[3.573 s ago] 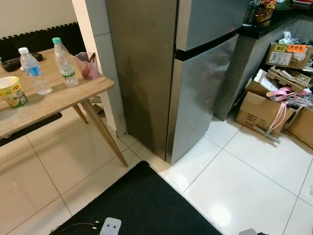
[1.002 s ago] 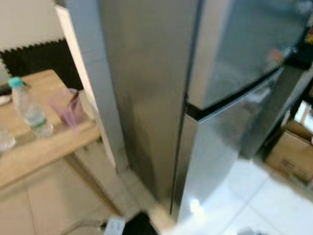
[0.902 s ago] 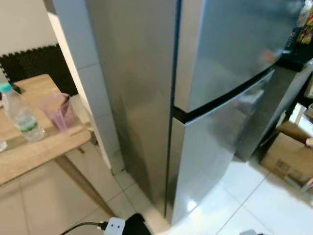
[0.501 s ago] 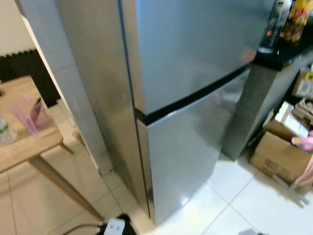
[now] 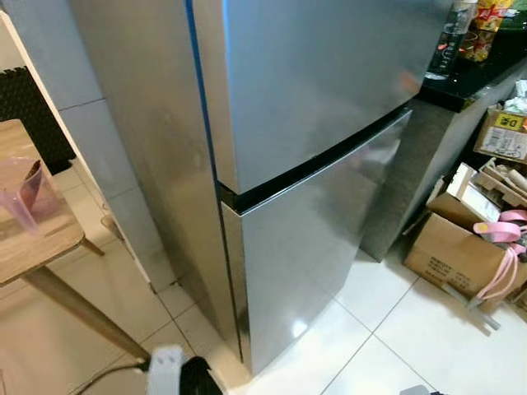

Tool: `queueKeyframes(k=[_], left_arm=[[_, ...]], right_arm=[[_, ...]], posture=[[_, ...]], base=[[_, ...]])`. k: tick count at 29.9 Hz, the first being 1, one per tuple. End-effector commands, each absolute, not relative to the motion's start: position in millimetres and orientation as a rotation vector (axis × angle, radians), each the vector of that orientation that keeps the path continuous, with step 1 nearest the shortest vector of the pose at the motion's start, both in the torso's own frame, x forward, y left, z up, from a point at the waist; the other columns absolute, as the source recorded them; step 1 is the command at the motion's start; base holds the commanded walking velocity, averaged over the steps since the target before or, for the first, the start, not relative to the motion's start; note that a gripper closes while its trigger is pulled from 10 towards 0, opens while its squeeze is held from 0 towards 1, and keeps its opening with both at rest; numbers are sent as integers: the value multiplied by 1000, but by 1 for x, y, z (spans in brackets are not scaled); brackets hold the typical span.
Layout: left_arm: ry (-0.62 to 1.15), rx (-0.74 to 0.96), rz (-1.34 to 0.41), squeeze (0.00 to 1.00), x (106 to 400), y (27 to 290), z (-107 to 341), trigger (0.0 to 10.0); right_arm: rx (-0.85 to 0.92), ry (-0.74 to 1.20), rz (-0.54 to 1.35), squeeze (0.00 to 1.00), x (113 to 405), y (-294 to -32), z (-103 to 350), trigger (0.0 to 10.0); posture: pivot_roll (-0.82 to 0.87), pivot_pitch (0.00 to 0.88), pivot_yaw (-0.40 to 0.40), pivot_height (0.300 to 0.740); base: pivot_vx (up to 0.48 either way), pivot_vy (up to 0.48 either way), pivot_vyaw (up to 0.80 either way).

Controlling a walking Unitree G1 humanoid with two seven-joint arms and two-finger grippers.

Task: Restocking fridge

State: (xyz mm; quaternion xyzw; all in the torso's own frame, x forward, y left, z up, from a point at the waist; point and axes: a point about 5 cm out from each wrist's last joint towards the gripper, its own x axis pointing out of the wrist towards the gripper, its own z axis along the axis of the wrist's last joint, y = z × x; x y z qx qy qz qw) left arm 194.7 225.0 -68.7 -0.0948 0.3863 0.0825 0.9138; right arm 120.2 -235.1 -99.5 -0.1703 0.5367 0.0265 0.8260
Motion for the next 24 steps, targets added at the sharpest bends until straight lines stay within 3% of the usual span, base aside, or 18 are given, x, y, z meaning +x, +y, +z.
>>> queueKeyframes(k=[1,2,7,11,13,16,24], left_arm=[[759,-235,173,337,198,229,-65,10000],[722,-256,156,1000,206,231,-60,10000],[552,-336,-27,1000,244,224,-32,10000],[514,-360,-97,1000,251,221,-25,10000],[465,-356,-317,1000,260,210,-13,10000],[429,-377,-420,1000,264,206,-7,10000],[374,-312,-601,1000,274,200,10,10000]], right_arm=[[-359,1146,50,0,117,-236,-100,10000],[-358,1146,50,0,117,-236,-100,10000],[-358,1151,49,0,115,-236,-101,10000],[-357,1152,49,0,115,-235,-101,10000],[-356,1155,50,0,114,-235,-101,10000],[-356,1156,50,0,114,-235,-101,10000],[-357,1155,48,0,114,-235,-101,10000]], posture=[[-68,0,-24,740],[-68,0,-25,740],[-65,0,-23,740],[-65,0,-23,740],[-65,0,-24,740],[-65,0,-23,740],[-65,0,-22,740]], base=[[0,0,0],[0,0,0],[0,0,0],[0,0,0],[0,0,0],[0,0,0],[0,0,0]])
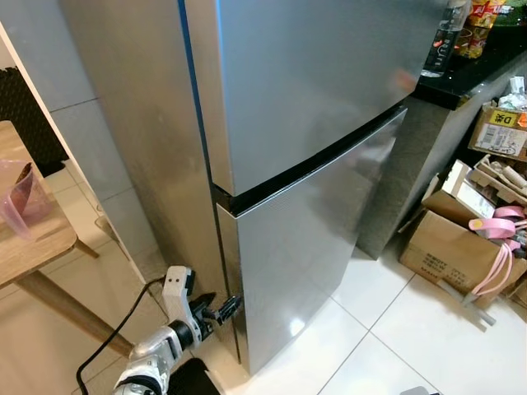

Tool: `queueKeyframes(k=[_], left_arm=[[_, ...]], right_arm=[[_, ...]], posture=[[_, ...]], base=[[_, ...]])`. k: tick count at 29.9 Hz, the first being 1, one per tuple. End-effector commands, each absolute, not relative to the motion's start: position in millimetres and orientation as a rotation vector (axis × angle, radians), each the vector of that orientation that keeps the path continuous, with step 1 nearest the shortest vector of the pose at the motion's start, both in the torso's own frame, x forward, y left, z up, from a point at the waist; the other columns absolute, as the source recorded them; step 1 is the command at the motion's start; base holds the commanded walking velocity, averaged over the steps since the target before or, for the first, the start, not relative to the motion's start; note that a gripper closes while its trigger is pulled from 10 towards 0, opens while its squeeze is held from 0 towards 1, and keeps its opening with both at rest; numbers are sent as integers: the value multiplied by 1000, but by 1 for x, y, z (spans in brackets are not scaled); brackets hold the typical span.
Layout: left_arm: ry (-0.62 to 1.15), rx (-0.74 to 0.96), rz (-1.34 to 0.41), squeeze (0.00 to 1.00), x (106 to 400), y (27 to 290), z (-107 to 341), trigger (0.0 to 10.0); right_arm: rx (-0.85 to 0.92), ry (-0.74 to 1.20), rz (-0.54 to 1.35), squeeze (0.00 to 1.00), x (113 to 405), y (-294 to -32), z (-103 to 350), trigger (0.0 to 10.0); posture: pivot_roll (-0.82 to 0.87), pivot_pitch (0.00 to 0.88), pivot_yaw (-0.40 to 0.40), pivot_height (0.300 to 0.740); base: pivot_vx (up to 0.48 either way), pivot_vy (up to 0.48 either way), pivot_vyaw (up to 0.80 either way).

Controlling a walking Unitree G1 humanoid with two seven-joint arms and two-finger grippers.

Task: Restocking fridge

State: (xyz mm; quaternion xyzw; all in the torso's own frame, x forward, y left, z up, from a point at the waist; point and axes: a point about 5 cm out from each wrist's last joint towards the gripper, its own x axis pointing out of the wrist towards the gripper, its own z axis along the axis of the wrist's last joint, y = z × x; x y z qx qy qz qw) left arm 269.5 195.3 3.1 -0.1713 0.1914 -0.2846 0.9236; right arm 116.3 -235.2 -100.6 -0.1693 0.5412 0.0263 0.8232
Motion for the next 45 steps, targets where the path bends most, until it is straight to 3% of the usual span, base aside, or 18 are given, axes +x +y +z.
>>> queueKeyframes(k=[1,16,26,33,45], left_arm=[[352,-304,-602,0,277,201,13,10000],[121,-275,-824,0,307,173,57,10000],[73,-234,-844,0,313,162,66,10000],[37,-206,-716,0,323,169,75,10000],[46,-316,-1121,0,302,133,73,10000]], right_arm=[[-357,1154,48,0,114,-235,-101,10000],[-353,1155,49,0,114,-233,-102,10000],[-348,1155,47,0,114,-233,-102,10000],[-348,1156,47,0,114,-232,-102,10000],[-349,1156,47,0,114,-232,-102,10000]], posture=[[-65,0,-22,740],[-66,0,-18,740],[-68,0,-16,740],[-68,0,-17,740],[-68,0,-17,740]], base=[[0,0,0],[0,0,0],[0,0,0],[0,0,0],[0,0,0]])
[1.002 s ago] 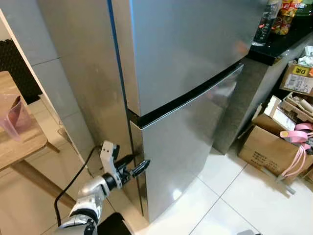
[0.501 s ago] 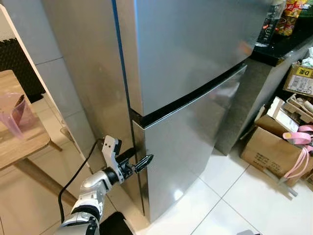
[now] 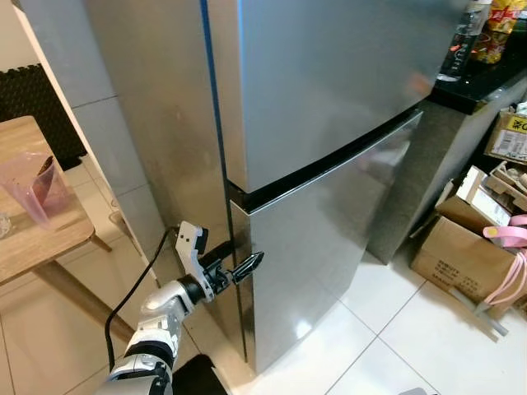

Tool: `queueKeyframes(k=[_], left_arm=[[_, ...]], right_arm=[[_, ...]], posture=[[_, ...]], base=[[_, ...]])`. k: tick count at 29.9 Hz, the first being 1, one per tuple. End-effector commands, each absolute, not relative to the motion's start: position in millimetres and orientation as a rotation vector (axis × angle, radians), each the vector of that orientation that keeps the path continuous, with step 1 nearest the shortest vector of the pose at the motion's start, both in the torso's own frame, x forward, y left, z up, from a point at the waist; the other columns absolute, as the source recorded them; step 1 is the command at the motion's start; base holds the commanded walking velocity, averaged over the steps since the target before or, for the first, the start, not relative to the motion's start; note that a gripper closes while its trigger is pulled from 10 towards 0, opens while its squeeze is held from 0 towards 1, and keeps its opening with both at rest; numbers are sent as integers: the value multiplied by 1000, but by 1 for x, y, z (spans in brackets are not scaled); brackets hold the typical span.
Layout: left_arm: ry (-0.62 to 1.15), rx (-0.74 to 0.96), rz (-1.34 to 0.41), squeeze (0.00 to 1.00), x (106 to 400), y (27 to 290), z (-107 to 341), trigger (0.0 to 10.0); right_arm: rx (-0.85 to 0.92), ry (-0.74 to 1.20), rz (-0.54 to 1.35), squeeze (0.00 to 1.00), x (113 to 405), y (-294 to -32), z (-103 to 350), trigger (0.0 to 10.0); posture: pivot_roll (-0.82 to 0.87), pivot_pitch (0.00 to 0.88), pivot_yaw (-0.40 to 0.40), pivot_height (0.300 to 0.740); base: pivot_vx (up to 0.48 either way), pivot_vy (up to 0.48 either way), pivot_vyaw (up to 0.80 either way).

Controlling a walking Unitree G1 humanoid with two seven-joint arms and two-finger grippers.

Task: Restocking fridge

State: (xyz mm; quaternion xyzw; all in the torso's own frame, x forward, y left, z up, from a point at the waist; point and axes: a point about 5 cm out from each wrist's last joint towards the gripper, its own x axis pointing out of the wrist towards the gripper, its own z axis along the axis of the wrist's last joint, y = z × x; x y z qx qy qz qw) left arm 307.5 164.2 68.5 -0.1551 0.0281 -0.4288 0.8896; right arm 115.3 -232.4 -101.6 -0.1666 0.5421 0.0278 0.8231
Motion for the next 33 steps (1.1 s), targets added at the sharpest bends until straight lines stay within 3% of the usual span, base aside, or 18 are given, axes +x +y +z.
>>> queueKeyframes(k=[1,7,28,33], left_arm=[[57,-325,-1165,0,298,130,71,10000],[95,-343,-1281,0,287,118,65,10000],[133,-387,-1434,0,267,93,64,10000],[263,-402,-1443,0,252,94,42,10000]], right_arm=[[-349,1156,47,0,114,-232,-102,10000],[-347,1157,47,0,113,-232,-102,10000],[-345,1158,43,0,113,-232,-103,10000],[-347,1162,41,0,112,-231,-103,10000]], posture=[[-68,0,-17,740],[-67,0,-16,740],[-66,0,-14,740],[-67,0,-12,740]], base=[[0,0,0],[0,0,0],[0,0,0],[0,0,0]])
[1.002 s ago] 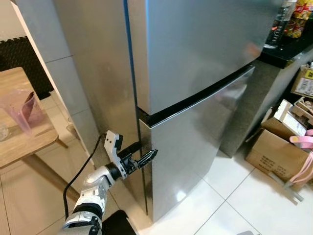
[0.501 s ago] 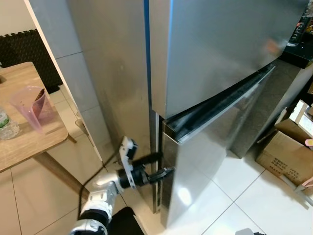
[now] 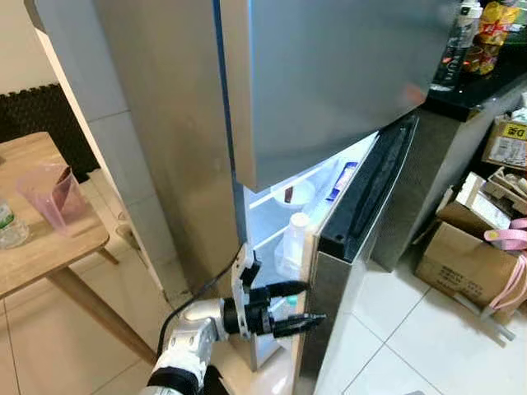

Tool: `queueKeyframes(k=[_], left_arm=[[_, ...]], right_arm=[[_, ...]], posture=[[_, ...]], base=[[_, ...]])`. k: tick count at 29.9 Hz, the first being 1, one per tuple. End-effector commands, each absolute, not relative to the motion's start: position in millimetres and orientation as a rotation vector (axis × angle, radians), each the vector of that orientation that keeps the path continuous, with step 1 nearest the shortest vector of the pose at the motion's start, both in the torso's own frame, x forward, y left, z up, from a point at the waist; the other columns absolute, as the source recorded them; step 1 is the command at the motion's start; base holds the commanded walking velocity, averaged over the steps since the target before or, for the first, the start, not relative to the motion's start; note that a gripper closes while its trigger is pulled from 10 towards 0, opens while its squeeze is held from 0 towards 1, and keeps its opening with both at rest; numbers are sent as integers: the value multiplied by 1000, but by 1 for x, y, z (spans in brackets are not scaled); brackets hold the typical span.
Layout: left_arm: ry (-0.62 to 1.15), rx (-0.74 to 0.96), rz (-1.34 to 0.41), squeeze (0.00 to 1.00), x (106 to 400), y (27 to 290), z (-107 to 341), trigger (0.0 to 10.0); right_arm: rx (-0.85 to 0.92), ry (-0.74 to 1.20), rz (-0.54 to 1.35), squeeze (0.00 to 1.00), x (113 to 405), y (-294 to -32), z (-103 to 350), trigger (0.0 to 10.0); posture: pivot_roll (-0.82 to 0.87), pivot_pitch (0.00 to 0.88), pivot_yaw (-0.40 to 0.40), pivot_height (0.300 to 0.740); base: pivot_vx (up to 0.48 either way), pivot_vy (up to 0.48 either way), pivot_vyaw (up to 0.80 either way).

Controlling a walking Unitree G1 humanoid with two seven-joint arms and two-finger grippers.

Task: Restocking fridge

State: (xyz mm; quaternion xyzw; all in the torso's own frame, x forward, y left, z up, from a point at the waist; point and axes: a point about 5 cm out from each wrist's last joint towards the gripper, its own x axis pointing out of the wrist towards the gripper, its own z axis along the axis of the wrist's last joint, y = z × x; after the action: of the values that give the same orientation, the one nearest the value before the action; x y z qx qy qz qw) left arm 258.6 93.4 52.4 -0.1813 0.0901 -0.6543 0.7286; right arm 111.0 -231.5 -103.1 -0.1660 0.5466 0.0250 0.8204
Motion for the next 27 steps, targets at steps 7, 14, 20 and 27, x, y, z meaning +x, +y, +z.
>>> queueKeyframes(k=[7,14,20,27], left_arm=[[562,-368,-1141,0,230,129,-13,10000],[746,-412,-742,0,199,164,-51,10000],[895,-361,-377,0,168,189,-78,10000],[1028,-391,-132,0,128,196,-98,10000]], right_arm=[[-354,1172,41,0,111,-232,-103,10000],[-356,1177,40,0,109,-232,-104,10000],[-374,1189,38,0,107,-233,-104,10000],[-390,1197,34,0,107,-236,-104,10000]], posture=[[-66,0,-11,740],[-65,0,-7,740],[-61,0,-11,740],[-65,0,-17,740]], base=[[0,0,0],[0,0,0],[0,0,0],[0,0,0]])
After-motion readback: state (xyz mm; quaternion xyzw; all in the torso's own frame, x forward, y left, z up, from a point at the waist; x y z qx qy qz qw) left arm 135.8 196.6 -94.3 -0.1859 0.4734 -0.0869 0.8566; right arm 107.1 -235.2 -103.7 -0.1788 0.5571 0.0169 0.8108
